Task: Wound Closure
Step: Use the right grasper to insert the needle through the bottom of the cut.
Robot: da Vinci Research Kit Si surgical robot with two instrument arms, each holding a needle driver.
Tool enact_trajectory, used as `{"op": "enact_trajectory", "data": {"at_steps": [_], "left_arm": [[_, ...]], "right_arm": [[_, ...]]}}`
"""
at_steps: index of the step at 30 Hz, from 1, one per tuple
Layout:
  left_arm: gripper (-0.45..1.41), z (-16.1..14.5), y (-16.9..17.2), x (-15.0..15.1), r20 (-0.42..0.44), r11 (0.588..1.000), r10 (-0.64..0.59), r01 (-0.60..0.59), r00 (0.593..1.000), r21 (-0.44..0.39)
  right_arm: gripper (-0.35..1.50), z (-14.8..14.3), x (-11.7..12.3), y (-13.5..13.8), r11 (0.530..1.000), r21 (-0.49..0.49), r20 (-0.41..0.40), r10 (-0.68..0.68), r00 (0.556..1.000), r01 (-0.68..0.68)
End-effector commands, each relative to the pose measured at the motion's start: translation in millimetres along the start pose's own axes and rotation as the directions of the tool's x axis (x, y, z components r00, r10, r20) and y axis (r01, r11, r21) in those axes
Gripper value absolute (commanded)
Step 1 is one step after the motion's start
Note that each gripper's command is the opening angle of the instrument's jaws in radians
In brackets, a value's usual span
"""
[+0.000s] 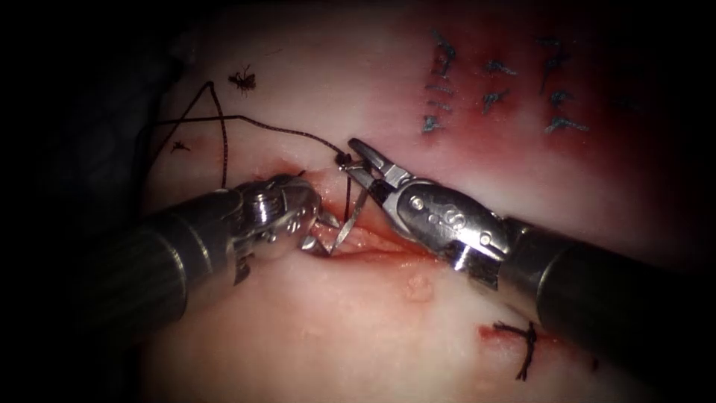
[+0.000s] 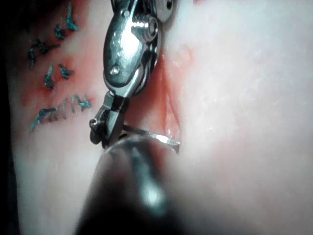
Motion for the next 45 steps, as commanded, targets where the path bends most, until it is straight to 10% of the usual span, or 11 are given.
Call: {"op": "enact_trajectory", "data": {"at_steps": [1,16,45], "left_arm": [[0.65,-0.1,-0.7,0.4,0.0,1.0,0.004,-0.004,1.0,-0.003],[0.46,-6.0,4.8,2.2,-0.067,0.967,-0.104,0.117,0.992,0.226],[0.15,-0.5,8.7,0.2,-0.226,0.952,-0.08,0.141,0.971,0.27]], "right_arm": [[-0.35,0.4,-0.2,0.1,1.0,0.009,0.004,0.0,1.0,0.0],[-0.35,0.7,-0.1,0.8,0.998,0.056,0.034,-0.002,0.999,0.0],[-0.35,2.4,-0.3,1.6,0.95,0.198,0.129,0.219,0.967,-0.242]]}}
